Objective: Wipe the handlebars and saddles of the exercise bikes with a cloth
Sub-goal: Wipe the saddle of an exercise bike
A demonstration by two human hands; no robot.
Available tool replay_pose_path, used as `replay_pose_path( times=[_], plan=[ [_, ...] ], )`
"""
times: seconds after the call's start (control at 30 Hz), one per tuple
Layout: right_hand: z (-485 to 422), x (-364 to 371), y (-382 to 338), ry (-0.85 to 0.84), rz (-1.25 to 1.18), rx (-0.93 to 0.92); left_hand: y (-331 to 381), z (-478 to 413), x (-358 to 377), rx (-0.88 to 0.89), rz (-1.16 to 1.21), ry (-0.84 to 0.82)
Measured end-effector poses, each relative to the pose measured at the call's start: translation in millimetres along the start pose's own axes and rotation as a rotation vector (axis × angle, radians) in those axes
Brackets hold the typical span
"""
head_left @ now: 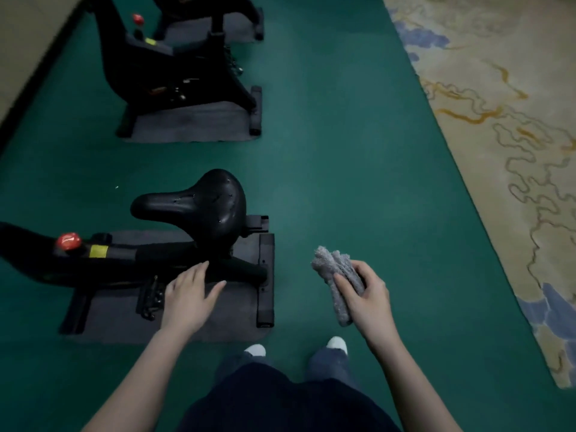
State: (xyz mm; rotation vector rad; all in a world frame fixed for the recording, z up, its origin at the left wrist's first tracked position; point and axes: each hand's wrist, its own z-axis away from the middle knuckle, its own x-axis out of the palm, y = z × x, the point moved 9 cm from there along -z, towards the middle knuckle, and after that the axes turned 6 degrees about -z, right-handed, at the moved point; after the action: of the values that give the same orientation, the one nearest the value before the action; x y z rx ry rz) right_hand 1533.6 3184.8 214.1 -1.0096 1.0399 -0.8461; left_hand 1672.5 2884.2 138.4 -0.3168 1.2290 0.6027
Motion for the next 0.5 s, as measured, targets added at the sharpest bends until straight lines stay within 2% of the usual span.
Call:
replay_pose_path(
  times=[0.1,0.27,0.5],
  plan=[
    [-21,-41,5,-0.055,0.009,-0.019,28,14,2,-0.115,0.055,0.036],
    [-49,-94,23,-0.104,-0.006,0.002,79,30,-1,-0.192,0.133,0.102],
    [-90,-102,20,-0.205,0.029,-0.032,95,37,-7,-0.314,0.144,0.140]
  ],
)
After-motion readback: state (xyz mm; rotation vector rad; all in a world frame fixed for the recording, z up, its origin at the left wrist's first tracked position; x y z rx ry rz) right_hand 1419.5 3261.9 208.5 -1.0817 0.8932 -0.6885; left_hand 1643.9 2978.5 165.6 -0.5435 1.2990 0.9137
